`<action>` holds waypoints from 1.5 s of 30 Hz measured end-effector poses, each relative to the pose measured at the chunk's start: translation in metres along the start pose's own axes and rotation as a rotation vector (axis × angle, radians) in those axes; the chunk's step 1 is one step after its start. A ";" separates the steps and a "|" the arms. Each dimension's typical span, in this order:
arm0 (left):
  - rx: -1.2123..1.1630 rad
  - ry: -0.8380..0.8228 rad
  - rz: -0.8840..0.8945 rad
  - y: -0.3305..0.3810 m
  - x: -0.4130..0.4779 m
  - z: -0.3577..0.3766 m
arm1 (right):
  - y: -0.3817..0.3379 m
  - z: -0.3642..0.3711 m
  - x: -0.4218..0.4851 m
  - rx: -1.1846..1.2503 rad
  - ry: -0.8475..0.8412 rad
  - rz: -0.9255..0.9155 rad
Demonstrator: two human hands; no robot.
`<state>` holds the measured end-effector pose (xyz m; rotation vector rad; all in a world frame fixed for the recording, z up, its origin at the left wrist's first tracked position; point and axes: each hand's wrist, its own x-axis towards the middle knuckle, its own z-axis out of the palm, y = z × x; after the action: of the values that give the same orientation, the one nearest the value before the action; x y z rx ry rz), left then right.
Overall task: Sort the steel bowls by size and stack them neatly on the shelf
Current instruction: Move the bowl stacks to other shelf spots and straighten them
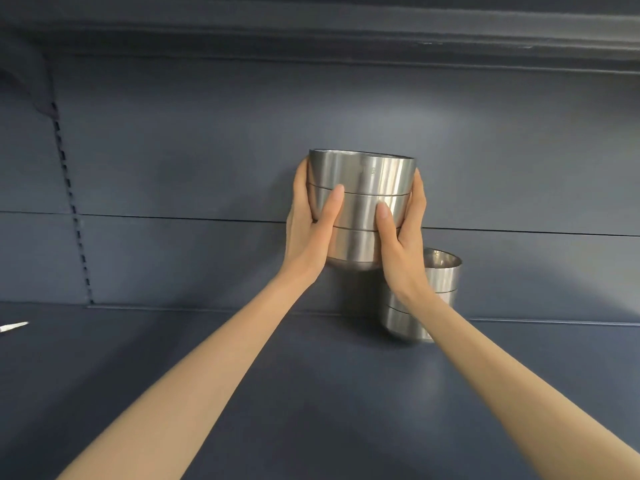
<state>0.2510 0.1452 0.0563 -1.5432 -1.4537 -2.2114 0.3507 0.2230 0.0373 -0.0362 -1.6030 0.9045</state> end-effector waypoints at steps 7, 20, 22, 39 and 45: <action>0.036 0.046 -0.047 0.015 -0.031 -0.113 | -0.028 0.108 -0.044 0.148 0.005 0.090; 0.123 0.147 -0.072 0.028 -0.066 -0.317 | -0.067 0.300 -0.110 0.245 -0.079 0.190; 0.144 0.166 -0.086 0.028 -0.062 -0.344 | -0.069 0.327 -0.110 0.262 -0.089 0.195; 0.195 0.256 -0.037 -0.027 -0.006 -0.533 | -0.038 0.539 -0.092 0.302 -0.144 0.210; 0.227 0.275 -0.042 -0.037 0.006 -0.607 | -0.036 0.617 -0.096 0.316 -0.170 0.209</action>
<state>-0.1905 -0.2712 0.0104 -1.1020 -1.5936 -2.0909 -0.1325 -0.1726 0.0020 0.0983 -1.6149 1.3457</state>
